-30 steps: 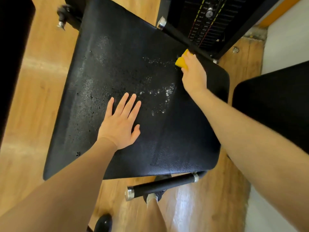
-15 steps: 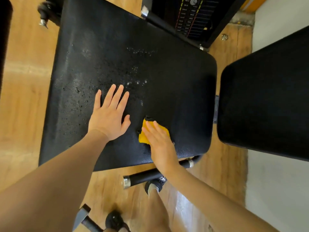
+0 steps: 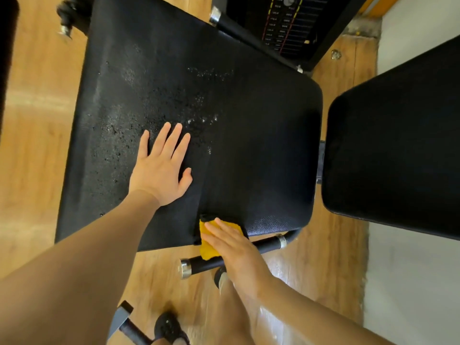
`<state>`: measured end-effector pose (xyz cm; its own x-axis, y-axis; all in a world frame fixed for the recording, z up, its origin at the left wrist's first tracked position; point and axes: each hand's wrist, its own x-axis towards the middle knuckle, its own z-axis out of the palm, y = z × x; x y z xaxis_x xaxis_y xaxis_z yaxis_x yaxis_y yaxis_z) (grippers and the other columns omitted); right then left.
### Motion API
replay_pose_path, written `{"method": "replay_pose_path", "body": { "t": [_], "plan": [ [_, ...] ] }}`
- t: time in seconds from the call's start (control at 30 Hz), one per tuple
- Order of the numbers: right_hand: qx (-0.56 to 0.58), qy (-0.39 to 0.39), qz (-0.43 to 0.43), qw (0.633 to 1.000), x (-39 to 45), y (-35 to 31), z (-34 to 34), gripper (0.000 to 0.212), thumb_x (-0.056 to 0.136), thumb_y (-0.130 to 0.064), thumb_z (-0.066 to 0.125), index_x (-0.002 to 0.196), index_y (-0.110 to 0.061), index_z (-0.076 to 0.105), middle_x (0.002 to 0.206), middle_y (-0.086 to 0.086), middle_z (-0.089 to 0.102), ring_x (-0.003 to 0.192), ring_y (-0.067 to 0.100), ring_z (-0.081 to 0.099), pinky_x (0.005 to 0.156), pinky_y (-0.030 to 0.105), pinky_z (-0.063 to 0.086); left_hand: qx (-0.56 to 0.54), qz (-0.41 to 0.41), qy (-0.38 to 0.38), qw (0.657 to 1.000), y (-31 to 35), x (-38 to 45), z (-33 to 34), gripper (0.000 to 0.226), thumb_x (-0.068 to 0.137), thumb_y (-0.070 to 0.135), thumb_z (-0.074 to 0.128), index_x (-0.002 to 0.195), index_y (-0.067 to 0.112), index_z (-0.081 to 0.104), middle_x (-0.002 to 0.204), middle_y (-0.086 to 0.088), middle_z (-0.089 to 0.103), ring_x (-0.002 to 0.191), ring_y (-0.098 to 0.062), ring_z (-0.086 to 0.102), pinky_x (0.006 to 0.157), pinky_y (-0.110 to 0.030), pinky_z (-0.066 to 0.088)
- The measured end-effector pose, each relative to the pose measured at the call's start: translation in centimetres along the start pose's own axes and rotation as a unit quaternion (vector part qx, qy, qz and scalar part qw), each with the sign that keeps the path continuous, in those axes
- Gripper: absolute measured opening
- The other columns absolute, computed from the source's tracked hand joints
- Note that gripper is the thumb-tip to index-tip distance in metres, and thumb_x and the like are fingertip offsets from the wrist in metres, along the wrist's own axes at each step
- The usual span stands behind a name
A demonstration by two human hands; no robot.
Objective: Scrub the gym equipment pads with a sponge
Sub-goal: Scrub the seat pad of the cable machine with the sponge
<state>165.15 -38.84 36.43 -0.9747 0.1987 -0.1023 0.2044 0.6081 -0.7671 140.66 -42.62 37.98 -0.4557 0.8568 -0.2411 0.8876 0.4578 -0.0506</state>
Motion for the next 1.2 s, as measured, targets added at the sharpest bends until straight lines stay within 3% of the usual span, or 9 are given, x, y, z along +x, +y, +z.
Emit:
{"method": "replay_pose_path", "body": {
  "t": [0.1, 0.2, 0.33, 0.53, 0.67, 0.8, 0.93, 1.1, 1.2],
  "plan": [
    [0.109, 0.056, 0.026, 0.992, 2.5, 0.9, -3.7, 0.063, 0.081, 0.013, 0.047, 0.137, -0.013, 0.040, 0.145, 0.001, 0.038, 0.137, 0.012, 0.026, 0.113, 0.031, 0.026, 0.000, 0.001, 0.000, 1.000, 0.0, 0.0, 0.0, 0.070, 0.085, 0.044, 0.034, 0.146, 0.009, 0.033, 0.155, -0.013, 0.026, 0.144, -0.030, 0.014, 0.114, -0.051, 0.002],
    [0.082, 0.159, 0.075, 0.981, 9.0, 3.8, -8.4, 0.049, 0.086, 0.005, 0.047, 0.135, -0.002, 0.043, 0.142, 0.008, 0.040, 0.135, 0.017, 0.030, 0.112, 0.016, 0.019, -0.006, 0.004, 0.006, 1.000, 0.0, 0.0, 0.0, 0.071, 0.085, 0.045, 0.030, 0.145, 0.008, 0.036, 0.154, -0.014, 0.028, 0.143, -0.031, 0.018, 0.113, -0.053, 0.005],
    [0.029, 0.190, 0.146, 0.970, 19.1, 7.7, -14.5, 0.044, 0.093, -0.002, 0.048, 0.137, -0.004, 0.042, 0.145, 0.012, 0.039, 0.138, 0.024, 0.030, 0.114, 0.030, 0.022, -0.006, 0.008, 0.015, 1.000, -0.1, 0.0, 0.0, 0.070, 0.084, 0.044, 0.031, 0.143, 0.007, 0.039, 0.153, -0.015, 0.030, 0.142, -0.031, 0.019, 0.113, -0.054, 0.007],
    [-0.067, 0.121, 0.201, 0.970, 28.6, 11.6, -19.0, 0.047, 0.098, -0.019, 0.043, 0.142, -0.010, 0.033, 0.149, 0.008, 0.033, 0.137, 0.023, 0.029, 0.114, 0.035, 0.021, -0.006, 0.011, 0.017, 1.000, -0.2, 0.0, 0.0, 0.069, 0.085, 0.045, 0.031, 0.143, 0.009, 0.040, 0.152, -0.014, 0.032, 0.142, -0.030, 0.019, 0.112, -0.052, 0.006],
    [-0.091, 0.124, 0.227, 0.962, 28.2, 11.3, -17.7, 0.054, 0.097, -0.016, 0.044, 0.147, -0.013, 0.022, 0.154, 0.006, 0.022, 0.142, 0.022, 0.018, 0.116, 0.036, 0.014, -0.012, 0.016, 0.030, 0.999, -0.2, 0.0, 0.0, 0.069, 0.084, 0.044, 0.032, 0.142, 0.008, 0.041, 0.151, -0.015, 0.033, 0.141, -0.029, 0.017, 0.112, -0.053, 0.007],
    [-0.098, 0.142, 0.217, 0.961, 26.1, 9.4, -15.7, 0.050, 0.097, -0.008, 0.043, 0.144, -0.013, 0.029, 0.154, 0.002, 0.023, 0.142, 0.018, 0.017, 0.114, 0.027, 0.013, -0.016, 0.021, 0.034, 0.999, -0.2, 0.0, 0.2, 0.069, 0.084, 0.044, 0.033, 0.142, 0.007, 0.041, 0.151, -0.015, 0.033, 0.141, -0.029, 0.018, 0.112, -0.054, 0.008],
    [-0.084, 0.132, 0.184, 0.970, 21.7, 6.4, -12.0, 0.053, 0.094, -0.004, 0.047, 0.144, -0.013, 0.031, 0.152, 0.004, 0.028, 0.142, 0.018, 0.019, 0.113, 0.029, 0.018, -0.016, 0.023, 0.034, 0.999, -0.2, 0.0, 0.2, 0.069, 0.084, 0.042, 0.033, 0.142, 0.007, 0.040, 0.151, -0.016, 0.033, 0.141, -0.030, 0.019, 0.112, -0.054, 0.008],
    [-0.093, 0.120, 0.088, 0.985, 14.9, 3.4, -7.2, 0.053, 0.081, 0.011, 0.058, 0.132, -0.004, 0.049, 0.141, 0.015, 0.044, 0.133, 0.036, 0.037, 0.106, 0.044, 0.030, -0.020, 0.021, 0.030, 0.999, -0.2, 0.0, 0.2, 0.069, 0.084, 0.042, 0.033, 0.143, 0.006, 0.039, 0.152, -0.016, 0.032, 0.142, -0.030, 0.018, 0.112, -0.055, 0.008],
    [-0.100, 0.106, 0.060, 0.987, 10.8, 2.5, -4.5, 0.061, 0.072, 0.014, 0.063, 0.129, -0.005, 0.051, 0.137, 0.013, 0.049, 0.129, 0.036, 0.041, 0.102, 0.043, 0.029, -0.017, 0.024, 0.025, 0.999, -0.2, -0.1, 0.1, 0.069, 0.085, 0.042, 0.033, 0.143, 0.006, 0.039, 0.152, -0.016, 0.031, 0.142, -0.030, 0.017, 0.112, -0.055, 0.007]
  ]
}}
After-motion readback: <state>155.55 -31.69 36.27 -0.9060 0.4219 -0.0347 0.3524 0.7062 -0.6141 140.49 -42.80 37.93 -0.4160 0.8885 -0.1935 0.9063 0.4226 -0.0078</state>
